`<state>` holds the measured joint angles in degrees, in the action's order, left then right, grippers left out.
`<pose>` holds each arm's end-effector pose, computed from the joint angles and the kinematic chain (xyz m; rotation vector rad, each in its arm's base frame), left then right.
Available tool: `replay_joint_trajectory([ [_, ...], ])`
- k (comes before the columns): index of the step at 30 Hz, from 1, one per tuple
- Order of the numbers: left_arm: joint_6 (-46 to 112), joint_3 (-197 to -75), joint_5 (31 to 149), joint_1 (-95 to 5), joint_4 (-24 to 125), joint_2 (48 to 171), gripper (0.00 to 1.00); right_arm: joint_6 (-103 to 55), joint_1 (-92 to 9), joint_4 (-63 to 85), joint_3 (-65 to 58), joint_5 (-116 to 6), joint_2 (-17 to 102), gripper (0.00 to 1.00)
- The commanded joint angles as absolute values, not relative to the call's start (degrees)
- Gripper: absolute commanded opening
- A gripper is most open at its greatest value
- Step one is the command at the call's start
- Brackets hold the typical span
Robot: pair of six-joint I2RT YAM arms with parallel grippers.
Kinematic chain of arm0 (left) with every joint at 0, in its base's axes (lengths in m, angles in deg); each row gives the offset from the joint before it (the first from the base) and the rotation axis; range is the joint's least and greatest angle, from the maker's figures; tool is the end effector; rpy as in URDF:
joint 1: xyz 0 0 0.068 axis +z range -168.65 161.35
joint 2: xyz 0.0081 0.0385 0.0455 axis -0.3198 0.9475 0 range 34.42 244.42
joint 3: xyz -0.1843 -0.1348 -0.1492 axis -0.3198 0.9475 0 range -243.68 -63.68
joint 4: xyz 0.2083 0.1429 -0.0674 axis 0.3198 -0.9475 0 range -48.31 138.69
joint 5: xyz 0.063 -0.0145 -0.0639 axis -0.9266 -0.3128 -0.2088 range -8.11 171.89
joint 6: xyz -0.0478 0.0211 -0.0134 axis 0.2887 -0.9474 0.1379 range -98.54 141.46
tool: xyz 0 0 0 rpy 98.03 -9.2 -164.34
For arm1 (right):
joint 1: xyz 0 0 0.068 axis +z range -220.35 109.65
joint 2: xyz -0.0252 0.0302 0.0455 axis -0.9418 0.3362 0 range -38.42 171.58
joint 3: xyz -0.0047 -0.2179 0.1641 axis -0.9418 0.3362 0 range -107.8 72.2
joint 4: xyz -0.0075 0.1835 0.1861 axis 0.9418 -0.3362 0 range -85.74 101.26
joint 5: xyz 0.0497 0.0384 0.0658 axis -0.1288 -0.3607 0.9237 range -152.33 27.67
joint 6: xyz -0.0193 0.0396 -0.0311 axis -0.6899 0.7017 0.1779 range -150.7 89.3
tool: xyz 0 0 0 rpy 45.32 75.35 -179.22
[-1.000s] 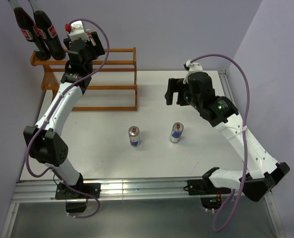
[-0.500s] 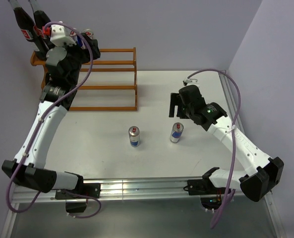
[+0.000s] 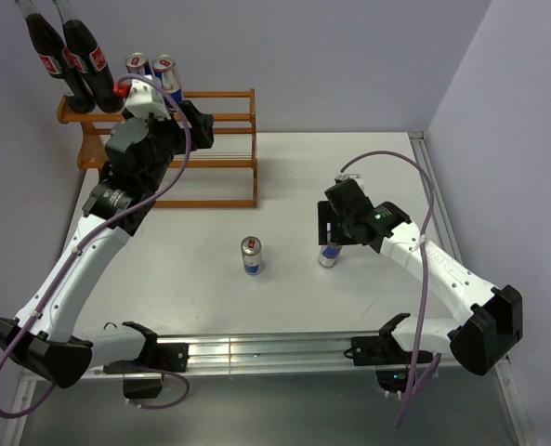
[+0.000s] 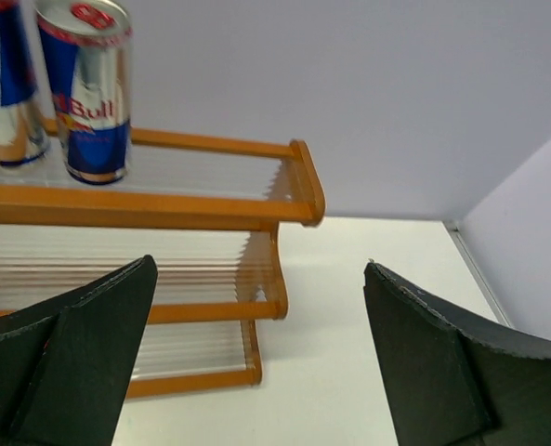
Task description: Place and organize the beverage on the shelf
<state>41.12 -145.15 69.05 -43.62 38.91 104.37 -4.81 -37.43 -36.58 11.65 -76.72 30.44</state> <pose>0.2447 -0.1052 0.4725 -0.1077 1.5543 -0.4447 0.2033 0.1210 0.2936 -0.0578 2.5076 0.0989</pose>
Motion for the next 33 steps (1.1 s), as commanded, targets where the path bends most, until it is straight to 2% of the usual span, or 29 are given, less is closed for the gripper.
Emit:
replay_joint_trajectory([
  [1,41.1,-144.5,69.5,-45.5,38.5,103.9,1.0,-5.1,-36.7,-35.6,12.0,-76.0,31.4,0.81],
  [7,39.7,-142.1,67.7,-47.1,38.2,104.6,0.99,-5.7,-36.2,-34.0,11.9,-75.5,34.6,0.8],
  [9,39.4,-141.7,66.7,-47.7,38.2,105.2,1.0,-5.9,-36.2,-33.5,12.0,-75.7,35.3,0.75],
  [10,39.0,-141.6,66.5,-48.5,38.2,105.4,0.99,-5.9,-36.1,-33.4,11.9,-76.0,36.0,0.72],
  [13,38.7,-141.5,66.4,-49.8,38.2,106.4,1.0,-6.0,-36.1,-33.4,11.6,-76.4,36.3,0.54],
  [15,38.6,-140.8,67.2,-50.3,38.5,106.8,1.0,-6.3,-36.0,-34.0,10.9,-77.1,36.1,0.48],
  [16,38.6,-140.4,67.7,-50.7,38.9,106.8,1.0,-6.3,-36.0,-34.4,10.6,-77.4,36.0,0.42],
  [19,38.2,-136.4,73.3,-51.3,42.3,106.1,1.0,-6.9,-35.8,-36.3,8.7,-78.4,35.3,0.34],
  [25,34.9,-125.2,89.4,-52.9,61.0,102.3,1.0,-7.6,-35.8,-40.9,2.4,-80.2,33.4,0.31],
  [29,32.3,-119.1,97.9,-54.2,68.4,101.2,0.99,-8.4,-35.8,-42.6,-1.0,-80.2,33.2,0.28],
  [33,28.8,-113.8,102.4,-56.7,75.1,101.3,1.0,-9.2,-35.4,-44.5,-4.7,-80.8,33.2,0.26],
])
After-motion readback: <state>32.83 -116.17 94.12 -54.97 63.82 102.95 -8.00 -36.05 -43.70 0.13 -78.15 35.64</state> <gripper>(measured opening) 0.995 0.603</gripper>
